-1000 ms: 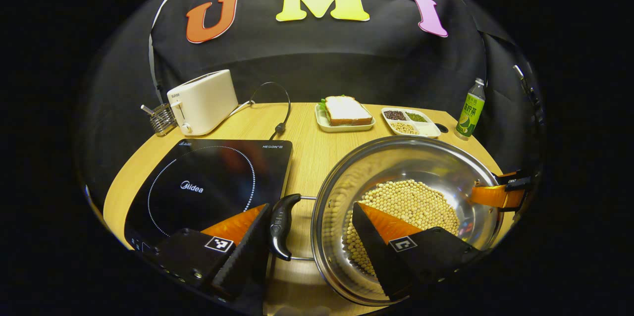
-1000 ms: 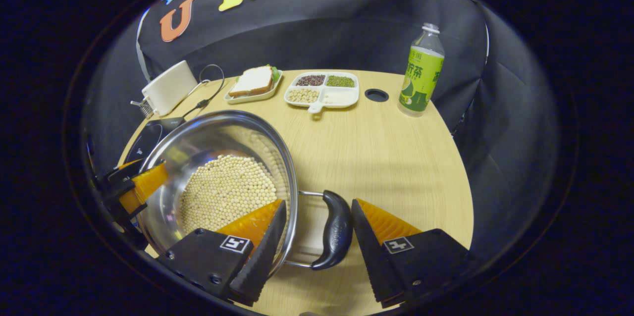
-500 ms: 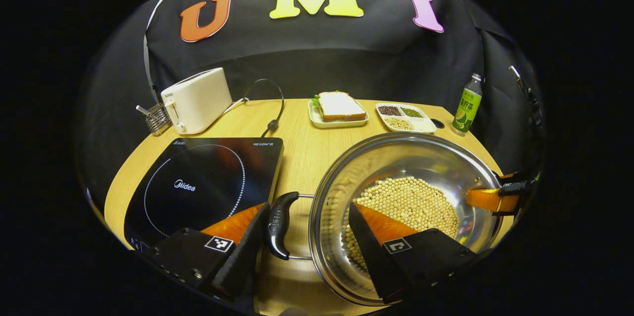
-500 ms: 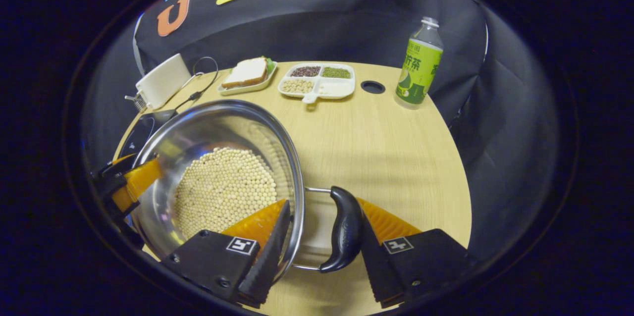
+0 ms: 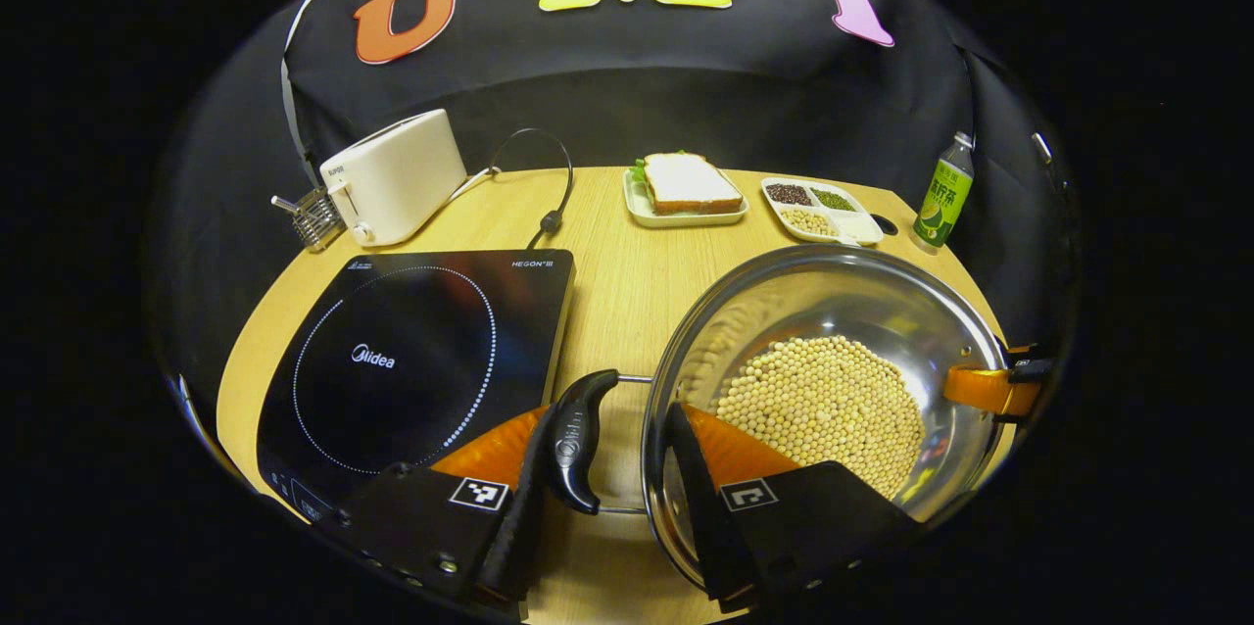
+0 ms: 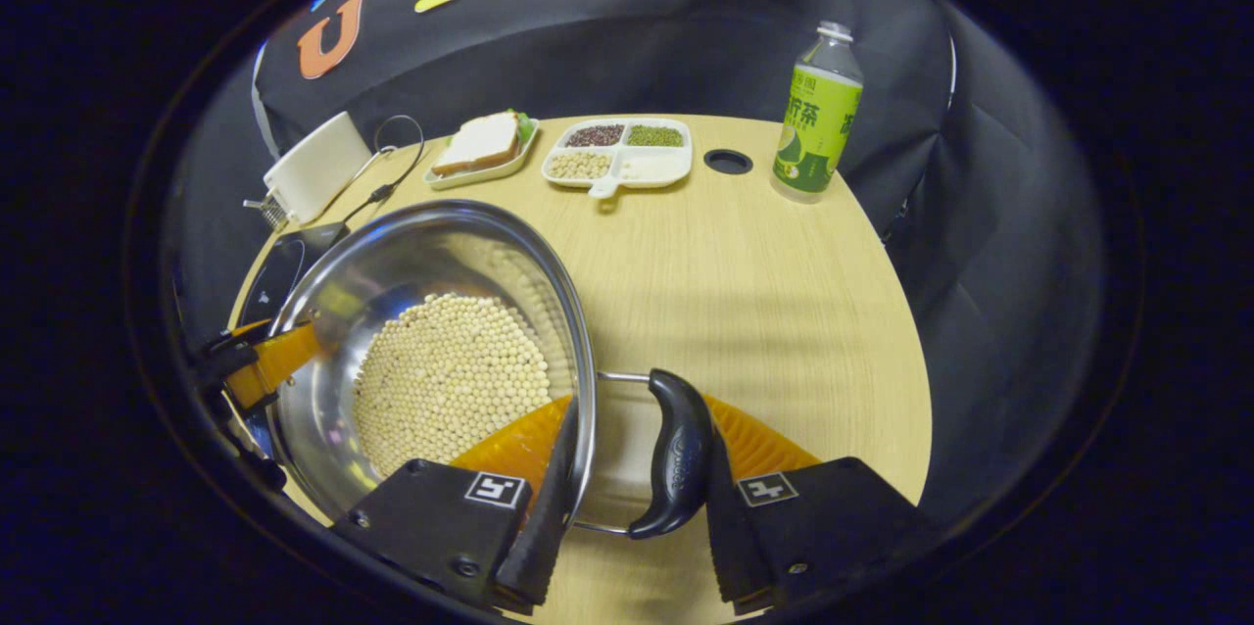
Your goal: First push the handle of the pot to place it horizontally, then grasp the pot with both hands and set it on the induction cooktop.
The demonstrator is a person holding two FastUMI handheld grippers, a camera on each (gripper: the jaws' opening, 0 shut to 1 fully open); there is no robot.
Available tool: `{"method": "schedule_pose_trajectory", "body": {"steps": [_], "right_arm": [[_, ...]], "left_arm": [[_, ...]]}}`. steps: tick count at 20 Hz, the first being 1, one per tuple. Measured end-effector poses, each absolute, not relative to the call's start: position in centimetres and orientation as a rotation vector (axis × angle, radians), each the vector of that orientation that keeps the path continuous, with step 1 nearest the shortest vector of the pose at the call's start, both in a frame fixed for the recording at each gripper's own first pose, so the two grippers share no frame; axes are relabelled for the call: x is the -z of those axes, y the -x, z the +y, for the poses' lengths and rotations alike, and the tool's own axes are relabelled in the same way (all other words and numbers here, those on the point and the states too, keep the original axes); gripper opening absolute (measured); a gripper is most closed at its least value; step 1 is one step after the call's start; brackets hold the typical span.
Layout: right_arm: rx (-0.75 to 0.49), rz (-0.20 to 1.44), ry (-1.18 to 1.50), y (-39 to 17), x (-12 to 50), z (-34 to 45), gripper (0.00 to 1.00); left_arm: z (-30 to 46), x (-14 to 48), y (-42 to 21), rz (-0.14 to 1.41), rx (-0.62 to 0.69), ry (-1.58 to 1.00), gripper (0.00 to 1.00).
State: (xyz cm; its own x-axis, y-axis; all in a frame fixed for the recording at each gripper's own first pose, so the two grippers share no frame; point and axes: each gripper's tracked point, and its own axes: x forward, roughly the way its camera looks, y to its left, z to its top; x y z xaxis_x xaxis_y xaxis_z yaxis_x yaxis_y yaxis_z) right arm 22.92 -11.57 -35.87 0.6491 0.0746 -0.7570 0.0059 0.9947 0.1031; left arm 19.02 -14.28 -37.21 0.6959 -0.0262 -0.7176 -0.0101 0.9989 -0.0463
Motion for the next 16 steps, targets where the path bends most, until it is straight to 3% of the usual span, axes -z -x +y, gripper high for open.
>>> {"method": "schedule_pose_trajectory", "body": {"steps": [1, 16], "right_arm": [[-0.037, 0.860, -0.100, -22.6, 35.5, -11.5, 0.62], [-0.013, 0.803, -0.156, -20.5, 28.7, -5.1, 0.61]], "left_arm": [[-14.2, 36.9, -18.8, 0.807, 0.011, 0.050, 0.62], [-7.0, 29.6, -19.0, 0.707, 0.032, 0.003, 0.61]]}}
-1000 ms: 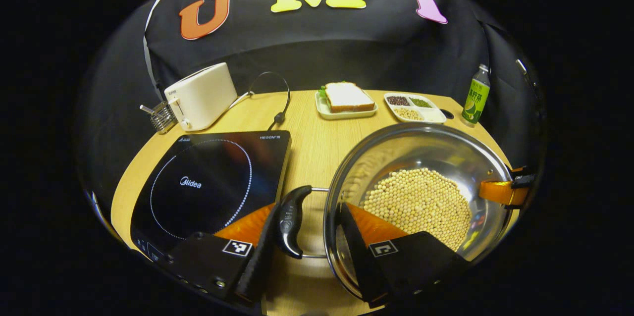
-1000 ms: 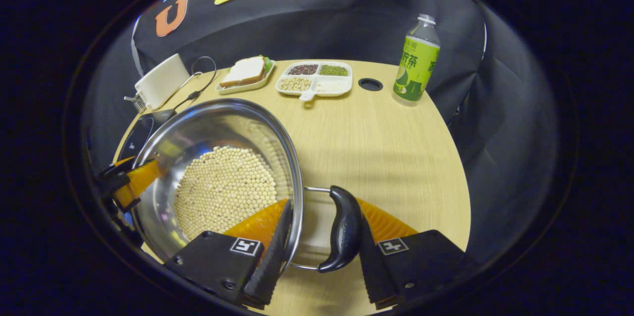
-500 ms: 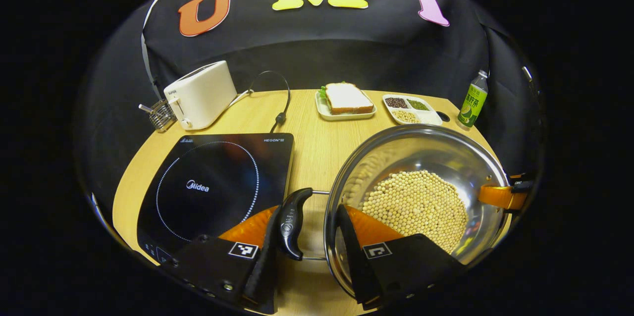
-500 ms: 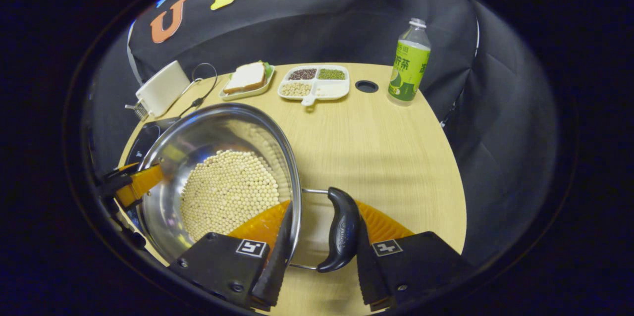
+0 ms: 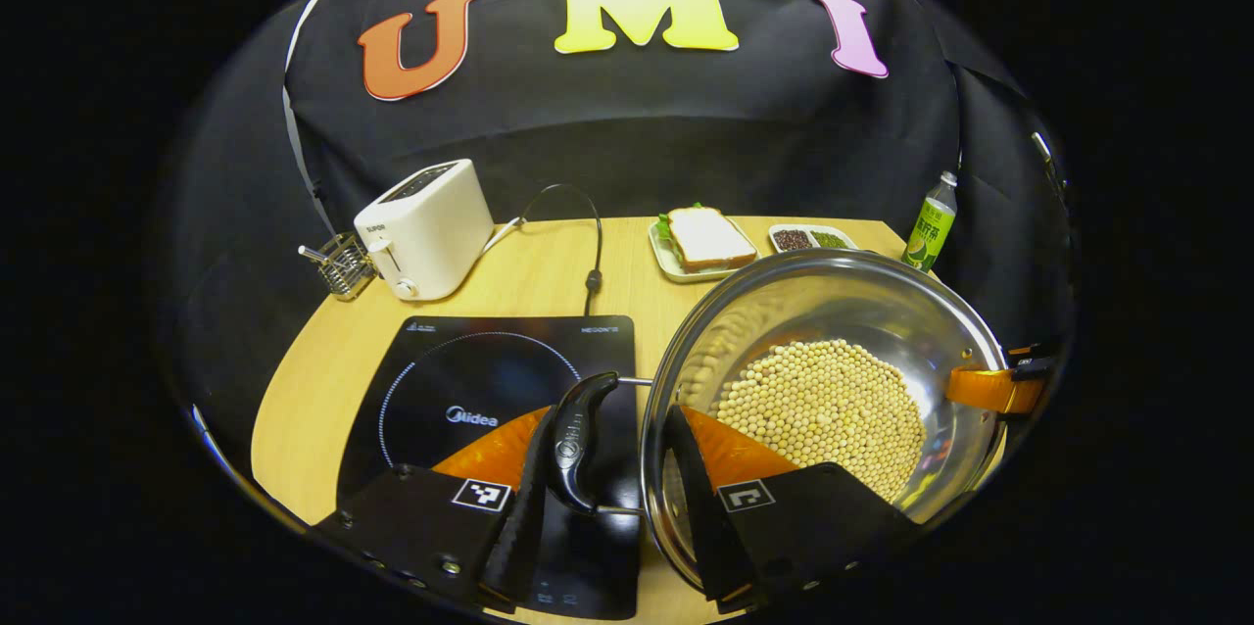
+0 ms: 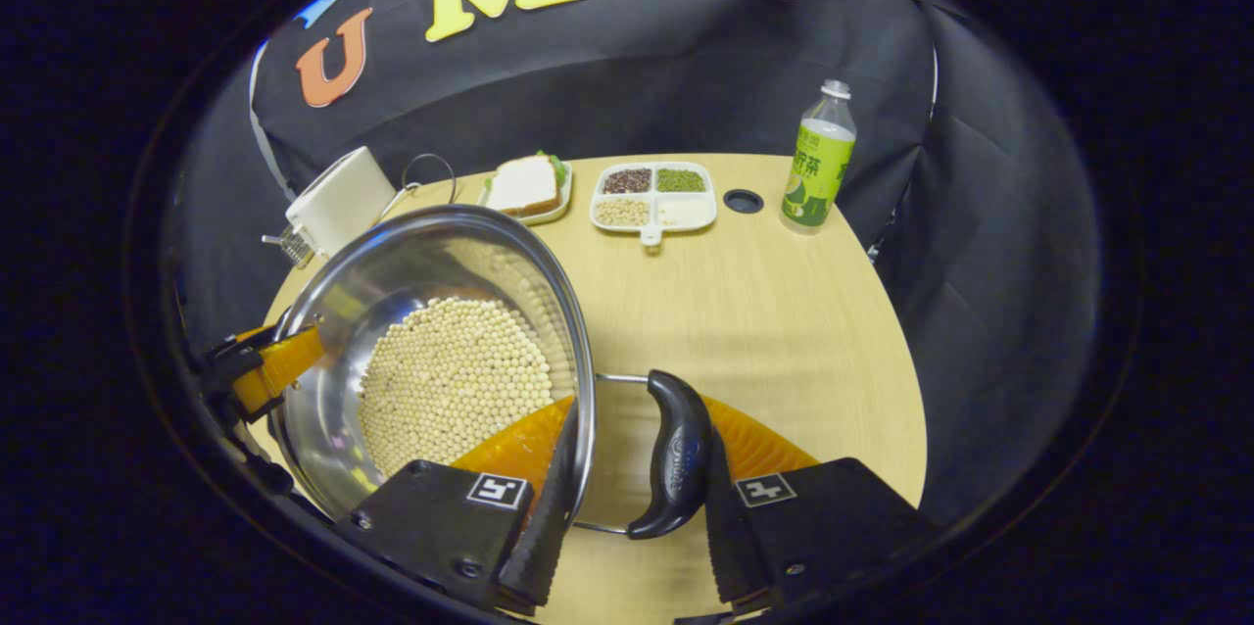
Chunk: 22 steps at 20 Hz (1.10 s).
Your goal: First push the handle of the pot to place it horizontally, then grasp the pot with both hands and set it on the induction cooktop.
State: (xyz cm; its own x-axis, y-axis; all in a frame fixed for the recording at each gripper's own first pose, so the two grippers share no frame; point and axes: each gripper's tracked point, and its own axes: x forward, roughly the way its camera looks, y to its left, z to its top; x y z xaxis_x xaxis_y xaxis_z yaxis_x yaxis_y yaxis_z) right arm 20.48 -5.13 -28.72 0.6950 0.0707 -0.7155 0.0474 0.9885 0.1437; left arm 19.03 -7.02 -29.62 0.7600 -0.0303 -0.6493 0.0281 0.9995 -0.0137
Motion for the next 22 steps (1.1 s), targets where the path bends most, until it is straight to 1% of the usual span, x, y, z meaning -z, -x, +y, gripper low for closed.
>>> {"method": "schedule_pose_trajectory", "body": {"steps": [4, 5, 6, 7, 13, 22], "right_arm": [[-0.027, 0.789, -0.156, -20.5, 27.4, -1.3, 0.60], [-0.031, 0.786, -0.160, -20.5, 27.2, -0.2, 0.63], [-0.035, 0.787, -0.161, -20.4, 27.0, 0.9, 0.63], [-0.039, 0.786, -0.165, -20.3, 26.9, 2.0, 0.60], [-0.070, 0.802, -0.183, -20.3, 27.3, 8.8, 0.60], [-0.074, 0.822, -0.205, -21.9, 28.4, 16.2, 0.60]], "left_arm": [[-3.1, 28.5, -18.5, 0.695, 0.018, -0.001, 0.61], [-2.0, 28.3, -18.5, 0.693, 0.014, -0.004, 0.61], [-0.9, 28.2, -18.3, 0.692, 0.010, -0.007, 0.61], [0.2, 28.2, -18.1, 0.695, 0.005, -0.009, 0.61], [6.9, 28.1, -17.5, 0.716, -0.023, -0.025, 0.61], [14.2, 29.6, -18.6, 0.721, -0.037, -0.062, 0.62]]}}
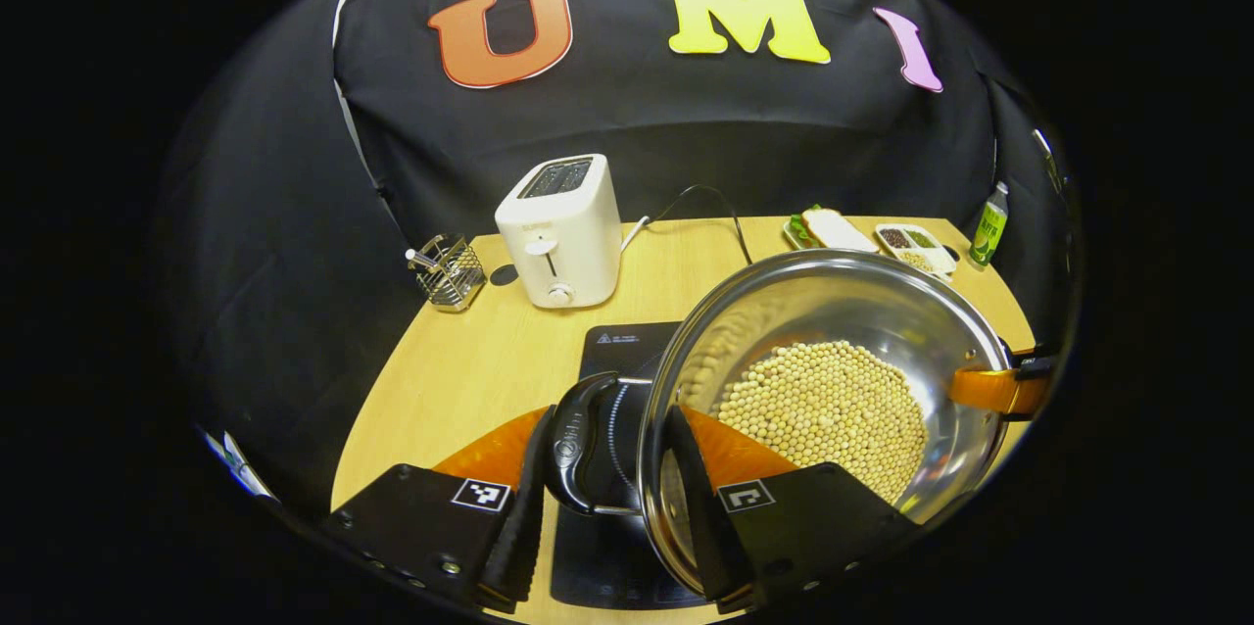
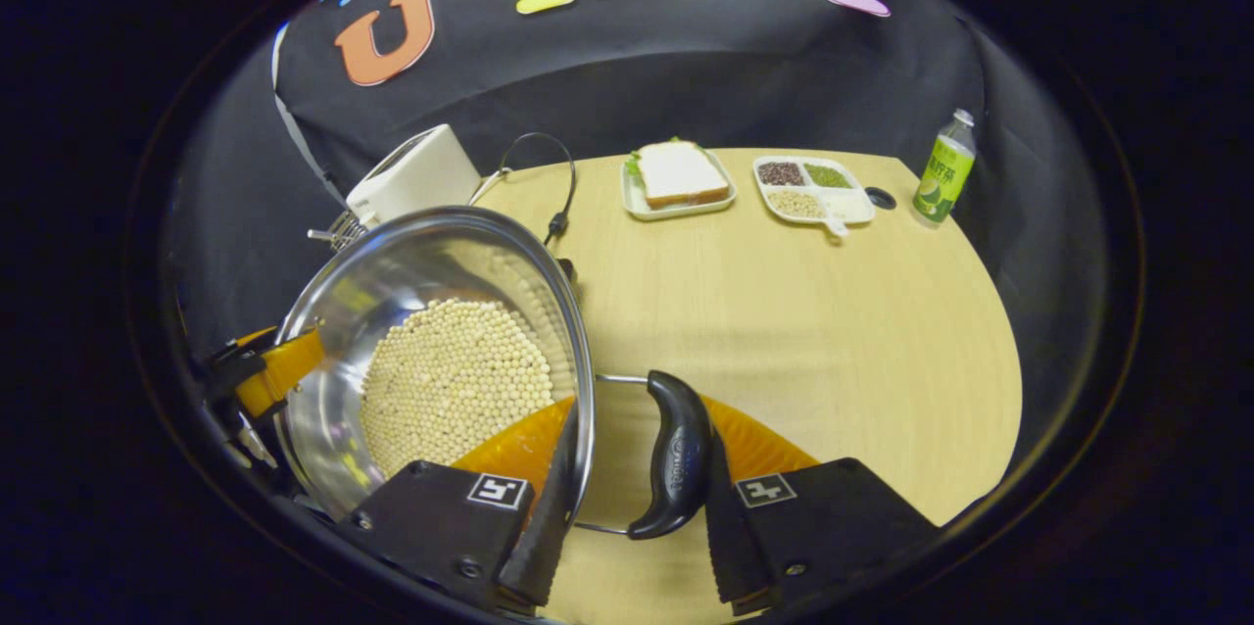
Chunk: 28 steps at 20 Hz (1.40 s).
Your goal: First push the handle of the pot to place it horizontally, then grasp the pot with both hands and set it on the induction cooktop.
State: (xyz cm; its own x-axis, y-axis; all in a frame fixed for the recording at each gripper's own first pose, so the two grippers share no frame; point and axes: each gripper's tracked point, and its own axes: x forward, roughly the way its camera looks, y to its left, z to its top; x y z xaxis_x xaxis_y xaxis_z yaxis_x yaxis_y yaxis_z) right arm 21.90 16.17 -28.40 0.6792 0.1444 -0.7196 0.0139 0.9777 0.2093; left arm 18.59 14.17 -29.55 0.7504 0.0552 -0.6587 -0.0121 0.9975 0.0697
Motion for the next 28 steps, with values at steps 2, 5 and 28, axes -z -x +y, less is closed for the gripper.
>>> {"method": "schedule_pose_trajectory", "body": {"steps": [2, 5, 28], "right_arm": [[-0.071, 0.826, -0.210, -22.3, 28.7, 17.6, 0.61], [-0.060, 0.830, -0.205, -23.0, 29.0, 19.0, 0.60], [-0.006, 0.822, -0.185, -24.1, 30.6, 20.4, 0.63]], "left_arm": [[15.1, 29.8, -18.8, 0.724, -0.038, -0.069, 0.61], [16.8, 31.2, -19.8, 0.734, -0.037, -0.061, 0.62], [17.9, 34.9, -21.1, 0.730, -0.011, -0.067, 0.67]]}}
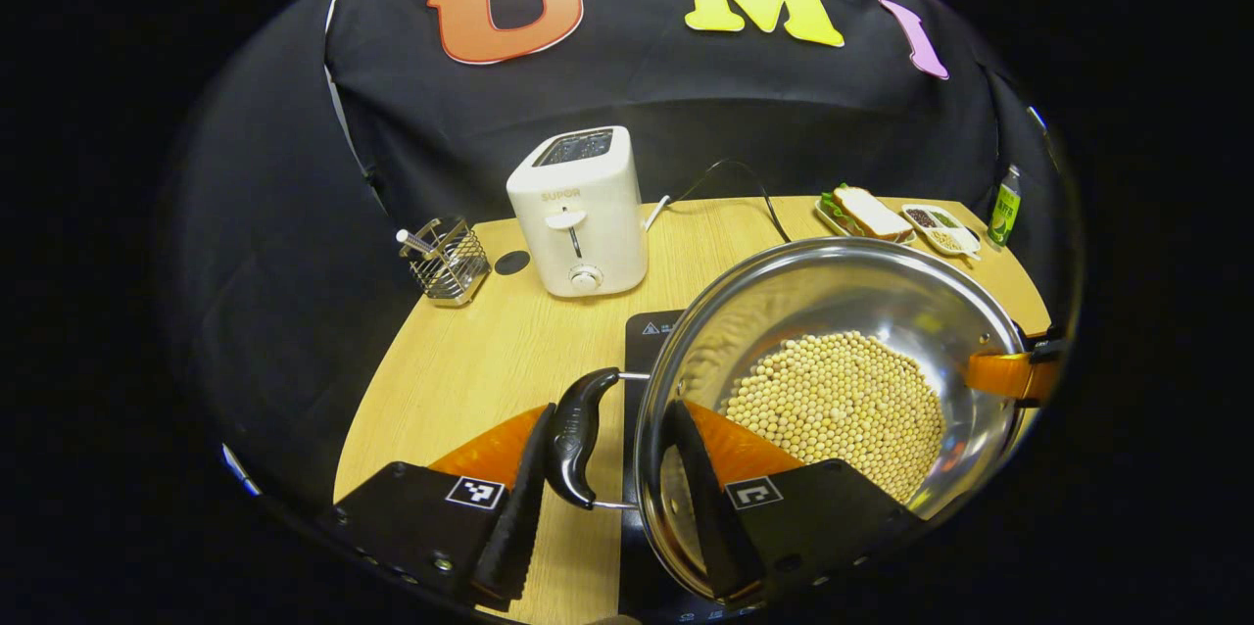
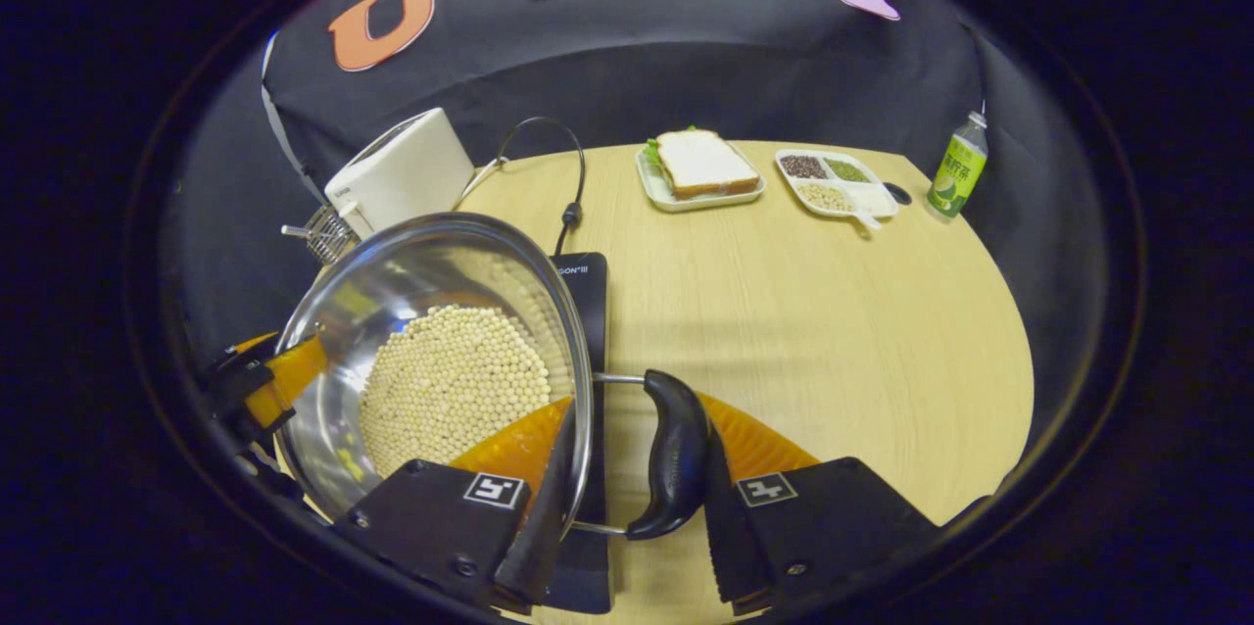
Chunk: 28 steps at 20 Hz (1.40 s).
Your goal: First push the handle of the pot to place it horizontally, then grasp the pot with both hands and set it on the induction cooktop.
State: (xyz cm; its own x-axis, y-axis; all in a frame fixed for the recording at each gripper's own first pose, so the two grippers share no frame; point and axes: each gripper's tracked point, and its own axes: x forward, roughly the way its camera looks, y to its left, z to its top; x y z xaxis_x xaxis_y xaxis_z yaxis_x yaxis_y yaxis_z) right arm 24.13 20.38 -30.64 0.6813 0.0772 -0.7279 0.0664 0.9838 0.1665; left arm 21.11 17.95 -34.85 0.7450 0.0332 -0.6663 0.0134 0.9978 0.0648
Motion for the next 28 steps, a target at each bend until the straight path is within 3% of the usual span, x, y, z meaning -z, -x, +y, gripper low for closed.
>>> {"method": "schedule_pose_trajectory", "body": {"steps": [3, 4, 6, 13, 16, 28], "right_arm": [[-0.022, 0.779, -0.209, -24.3, 30.0, 20.2, 0.65], [-0.024, 0.755, -0.208, -24.2, 29.3, 20.0, 0.72], [-0.031, 0.697, -0.170, -23.9, 27.4, 19.2, 0.80], [-0.105, 0.484, -0.009, -20.2, 19.6, 17.5, 0.80], [-0.104, 0.466, -0.028, -17.9, 18.5, 16.3, 0.97], [-0.032, 0.461, -0.047, -12.2, 17.8, 9.1, 0.98]], "left_arm": [[19.1, 33.1, -21.7, 0.660, -0.049, -0.113, 0.72], [19.5, 31.7, -21.8, 0.626, -0.065, -0.140, 1.00], [19.7, 29.5, -21.1, 0.574, -0.081, -0.169, 0.97], [15.8, 23.6, -17.0, 0.483, -0.085, -0.166, 0.96], [13.1, 20.5, -15.4, 0.424, -0.065, -0.202, 0.96], [3.1, 16.2, -10.3, 0.363, -0.006, -0.042, 0.97]]}}
